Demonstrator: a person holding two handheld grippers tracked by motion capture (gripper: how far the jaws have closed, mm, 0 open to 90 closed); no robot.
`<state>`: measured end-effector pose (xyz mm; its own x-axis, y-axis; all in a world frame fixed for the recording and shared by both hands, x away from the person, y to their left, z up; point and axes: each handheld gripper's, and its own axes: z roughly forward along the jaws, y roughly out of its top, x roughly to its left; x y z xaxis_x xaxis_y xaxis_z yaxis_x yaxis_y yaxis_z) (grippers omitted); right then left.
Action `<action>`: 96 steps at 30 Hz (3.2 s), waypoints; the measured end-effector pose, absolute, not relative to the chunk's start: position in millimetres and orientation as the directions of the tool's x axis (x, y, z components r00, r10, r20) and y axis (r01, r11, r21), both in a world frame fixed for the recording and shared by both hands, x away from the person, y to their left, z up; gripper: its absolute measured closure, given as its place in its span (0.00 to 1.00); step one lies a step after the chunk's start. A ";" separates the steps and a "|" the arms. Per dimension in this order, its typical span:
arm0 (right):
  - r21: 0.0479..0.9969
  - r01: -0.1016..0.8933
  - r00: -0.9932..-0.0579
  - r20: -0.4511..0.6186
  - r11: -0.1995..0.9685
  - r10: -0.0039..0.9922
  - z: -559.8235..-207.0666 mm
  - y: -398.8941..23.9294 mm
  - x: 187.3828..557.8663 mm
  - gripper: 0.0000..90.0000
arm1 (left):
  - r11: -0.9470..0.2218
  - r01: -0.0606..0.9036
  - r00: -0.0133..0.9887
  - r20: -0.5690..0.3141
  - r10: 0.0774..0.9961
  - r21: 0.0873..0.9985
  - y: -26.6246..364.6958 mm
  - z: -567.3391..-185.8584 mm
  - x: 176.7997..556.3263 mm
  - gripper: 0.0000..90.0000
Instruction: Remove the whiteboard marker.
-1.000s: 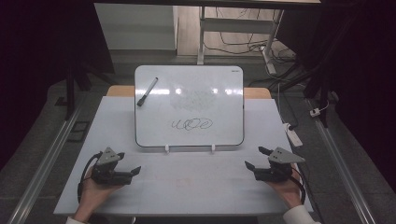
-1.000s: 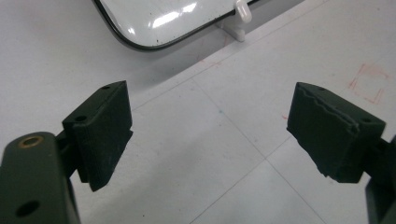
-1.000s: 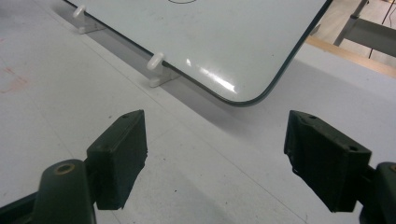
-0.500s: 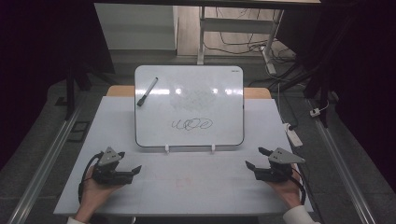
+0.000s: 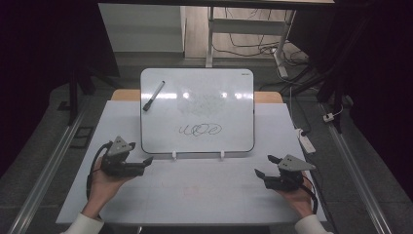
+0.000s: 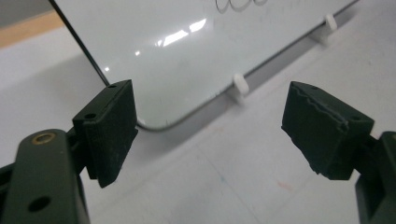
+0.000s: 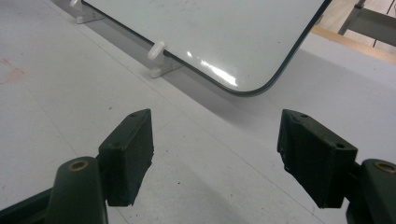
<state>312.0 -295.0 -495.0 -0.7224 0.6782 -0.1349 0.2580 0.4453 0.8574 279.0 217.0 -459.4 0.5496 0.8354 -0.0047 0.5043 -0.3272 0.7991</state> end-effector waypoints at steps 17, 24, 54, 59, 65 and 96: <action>0.841 0.271 -0.726 -0.141 0.468 0.673 -499.6 -293.6 313.6 0.30 | -0.307 0.458 0.513 0.034 0.858 0.834 202.6 -404.4 333.7 0.25; 0.835 0.277 -0.729 -0.140 0.476 0.670 -501.3 -292.9 314.0 0.31 | -0.329 0.450 0.498 0.073 0.864 0.830 198.2 -394.6 361.3 0.29; 0.810 0.287 -0.740 -0.151 0.512 0.655 -507.6 -289.0 315.4 0.31 | -0.457 0.456 0.416 0.271 0.868 0.763 191.5 -401.4 447.0 0.61; 0.808 0.287 -0.738 -0.156 0.515 0.656 -507.8 -289.6 315.5 0.31 | -0.497 0.449 0.420 0.317 0.851 0.742 185.3 -402.1 452.3 0.67; 0.806 0.286 -0.737 -0.159 0.517 0.657 -507.8 -289.6 315.4 0.31 | -0.509 0.448 0.413 0.335 0.847 0.735 183.0 -401.8 456.1 0.76; 0.829 0.298 -0.724 -0.127 0.474 0.678 -506.4 -290.2 314.4 0.30 | -0.449 0.332 0.519 0.237 0.821 0.830 185.4 -386.5 398.6 0.91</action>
<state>314.4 -290.2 -506.4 -0.7239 0.6781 -0.1271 0.2983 0.4737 0.8287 398.6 185.4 -386.5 0.5189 0.8214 0.2367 0.3321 -0.4488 0.8296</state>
